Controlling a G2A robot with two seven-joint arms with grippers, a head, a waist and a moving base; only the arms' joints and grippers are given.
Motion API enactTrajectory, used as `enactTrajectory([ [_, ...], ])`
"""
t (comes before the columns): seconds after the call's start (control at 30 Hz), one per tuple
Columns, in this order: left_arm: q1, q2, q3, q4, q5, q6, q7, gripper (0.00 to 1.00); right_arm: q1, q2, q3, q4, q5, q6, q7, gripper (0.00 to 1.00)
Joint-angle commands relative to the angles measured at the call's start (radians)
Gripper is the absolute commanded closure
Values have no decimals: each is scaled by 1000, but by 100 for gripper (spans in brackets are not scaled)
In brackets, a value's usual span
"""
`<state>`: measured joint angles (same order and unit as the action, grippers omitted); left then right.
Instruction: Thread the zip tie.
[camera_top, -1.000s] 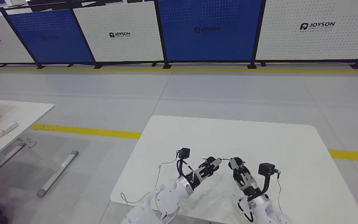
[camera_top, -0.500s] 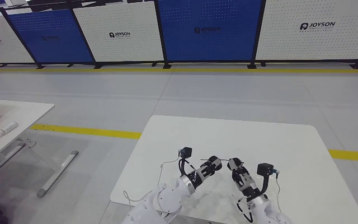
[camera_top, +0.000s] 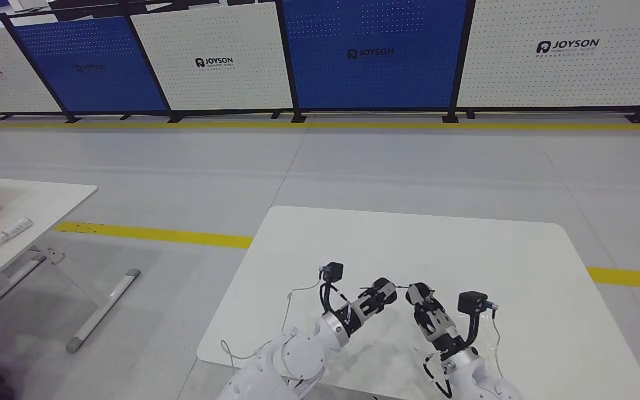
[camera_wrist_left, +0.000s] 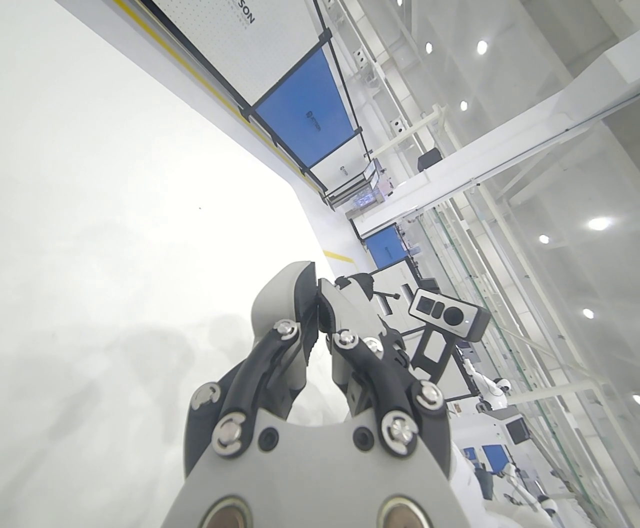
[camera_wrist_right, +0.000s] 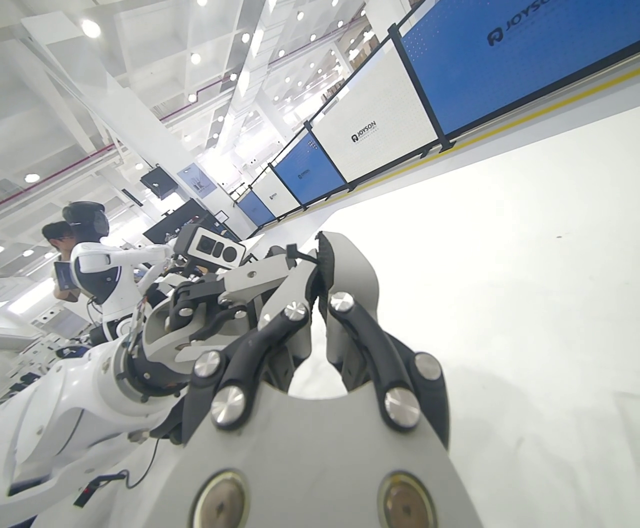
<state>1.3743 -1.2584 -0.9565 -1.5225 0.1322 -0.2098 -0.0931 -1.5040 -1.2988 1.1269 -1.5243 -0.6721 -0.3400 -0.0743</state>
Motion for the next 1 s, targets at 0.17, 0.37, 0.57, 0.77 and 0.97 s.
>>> enactTrajectory([
  [0.17, 7, 3, -3, -8, -1, -18, -31, 100, 5, -1, -5, 3, 7, 0, 5, 100],
  [0.37, 10, 5, -7, -12, -6, -22, -47, 100, 10, 1, -11, 0, 21, 0, 18, 100],
  [0.57, 13, 6, -13, -18, -9, -15, -43, 100, 12, 3, -9, 0, 37, 0, 27, 35],
  [0.77, 13, 6, -14, -20, -11, 1, -40, 100, 10, 5, -6, -5, 39, 0, 30, 0],
  [0.97, 10, 4, -15, -19, -29, 25, -40, 100, 8, 6, 0, -6, 41, 0, 34, 0],
])
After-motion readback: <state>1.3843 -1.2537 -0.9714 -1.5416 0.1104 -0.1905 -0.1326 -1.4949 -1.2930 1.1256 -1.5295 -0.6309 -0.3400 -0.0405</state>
